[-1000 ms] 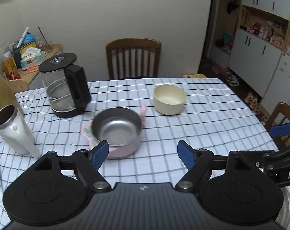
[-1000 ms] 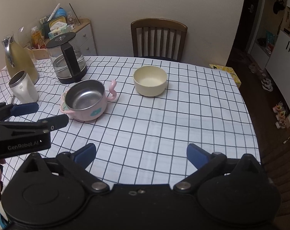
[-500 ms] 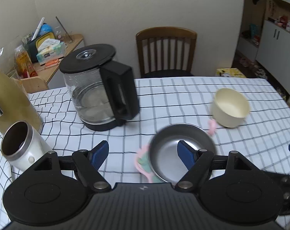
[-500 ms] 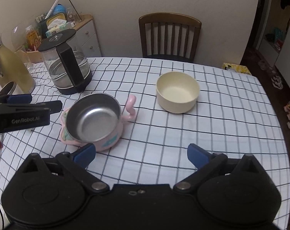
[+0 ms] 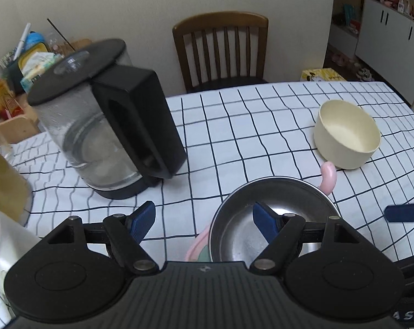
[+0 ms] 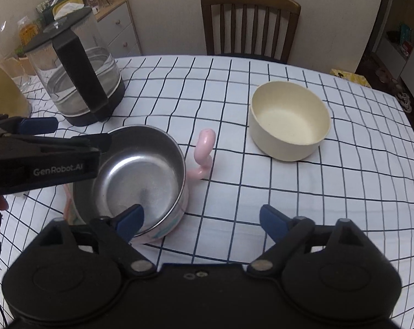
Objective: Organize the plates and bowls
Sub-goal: 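Move both grippers to the small pink steel pot and close on its rim, then lift the pink pot with both grippers and carry it toward the stack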
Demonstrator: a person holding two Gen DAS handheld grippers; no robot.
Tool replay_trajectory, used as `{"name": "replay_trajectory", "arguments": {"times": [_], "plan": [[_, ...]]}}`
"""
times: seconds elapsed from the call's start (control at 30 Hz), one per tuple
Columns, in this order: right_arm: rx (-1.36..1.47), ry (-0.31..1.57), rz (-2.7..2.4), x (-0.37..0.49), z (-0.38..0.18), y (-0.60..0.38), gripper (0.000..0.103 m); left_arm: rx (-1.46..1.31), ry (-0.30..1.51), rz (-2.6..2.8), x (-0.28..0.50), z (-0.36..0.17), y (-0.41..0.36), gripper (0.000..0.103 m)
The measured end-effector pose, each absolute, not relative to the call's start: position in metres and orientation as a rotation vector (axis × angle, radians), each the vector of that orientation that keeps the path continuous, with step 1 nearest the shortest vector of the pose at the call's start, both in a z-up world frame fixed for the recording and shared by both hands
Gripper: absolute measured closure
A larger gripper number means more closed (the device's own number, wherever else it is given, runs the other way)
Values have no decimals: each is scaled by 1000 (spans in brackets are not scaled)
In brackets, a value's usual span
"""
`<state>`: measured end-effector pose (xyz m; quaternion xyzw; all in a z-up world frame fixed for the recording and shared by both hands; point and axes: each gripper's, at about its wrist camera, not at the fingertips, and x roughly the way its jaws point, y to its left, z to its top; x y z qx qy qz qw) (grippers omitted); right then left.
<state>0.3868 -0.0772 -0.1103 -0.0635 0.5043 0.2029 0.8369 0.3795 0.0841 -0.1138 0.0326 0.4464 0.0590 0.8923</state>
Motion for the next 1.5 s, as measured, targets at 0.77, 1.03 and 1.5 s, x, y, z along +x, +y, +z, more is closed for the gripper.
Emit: {"name": "replay_trajectory", "arguments": {"times": [0.77, 1.03, 1.5], "plan": [[-78, 1158, 455, 389, -118, -67, 88, 54, 1057, 119, 377, -127, 68, 90], [-94, 1168, 434, 375, -109, -89, 93, 52, 1067, 106, 352, -116, 41, 96], [-60, 1173, 421, 324, -67, -169, 95, 131, 1055, 3, 286, -68, -44, 99]]}}
